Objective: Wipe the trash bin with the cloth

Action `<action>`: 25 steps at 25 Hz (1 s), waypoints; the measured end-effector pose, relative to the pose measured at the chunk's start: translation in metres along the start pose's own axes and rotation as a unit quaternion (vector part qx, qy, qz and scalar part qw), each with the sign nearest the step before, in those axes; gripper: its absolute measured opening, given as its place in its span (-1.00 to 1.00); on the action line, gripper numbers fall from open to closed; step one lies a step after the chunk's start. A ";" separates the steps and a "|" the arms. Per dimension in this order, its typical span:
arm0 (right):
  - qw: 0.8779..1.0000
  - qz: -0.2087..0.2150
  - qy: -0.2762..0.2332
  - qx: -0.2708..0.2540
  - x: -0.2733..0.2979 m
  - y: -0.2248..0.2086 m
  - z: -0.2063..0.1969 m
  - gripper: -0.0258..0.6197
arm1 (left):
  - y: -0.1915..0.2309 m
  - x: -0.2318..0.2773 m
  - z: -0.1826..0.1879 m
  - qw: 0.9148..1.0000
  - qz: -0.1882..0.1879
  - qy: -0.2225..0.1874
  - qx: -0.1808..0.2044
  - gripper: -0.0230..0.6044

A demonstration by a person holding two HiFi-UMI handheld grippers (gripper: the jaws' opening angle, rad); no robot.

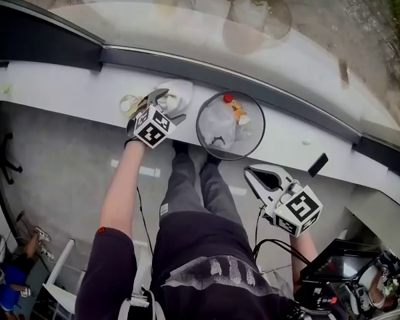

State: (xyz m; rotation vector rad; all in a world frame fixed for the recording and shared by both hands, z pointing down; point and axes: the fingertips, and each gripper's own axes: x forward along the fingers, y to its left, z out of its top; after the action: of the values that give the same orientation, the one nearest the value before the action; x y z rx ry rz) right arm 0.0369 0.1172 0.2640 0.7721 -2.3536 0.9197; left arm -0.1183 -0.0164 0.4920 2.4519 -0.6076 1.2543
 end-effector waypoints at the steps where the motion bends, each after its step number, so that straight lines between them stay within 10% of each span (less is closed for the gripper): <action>1: 1.000 -0.004 0.005 0.001 0.007 -0.004 -0.004 -0.92 | 0.003 0.010 -0.005 1.000 -0.003 0.006 0.009 0.32; 14: 0.982 -0.101 0.110 -0.119 0.061 -0.076 -0.032 -0.92 | 0.011 0.111 -0.072 0.996 -0.049 0.072 0.010 0.32; 25: 0.960 -0.261 0.097 -0.040 0.031 -0.171 -0.045 -0.92 | 0.025 0.161 -0.113 0.994 -0.042 0.094 -0.044 -0.05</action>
State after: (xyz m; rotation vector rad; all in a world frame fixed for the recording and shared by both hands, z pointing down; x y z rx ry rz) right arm 0.1372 0.0351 0.3885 1.1379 -1.8648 0.6328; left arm -0.1240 -0.0222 0.6901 2.2309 -0.4930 1.3753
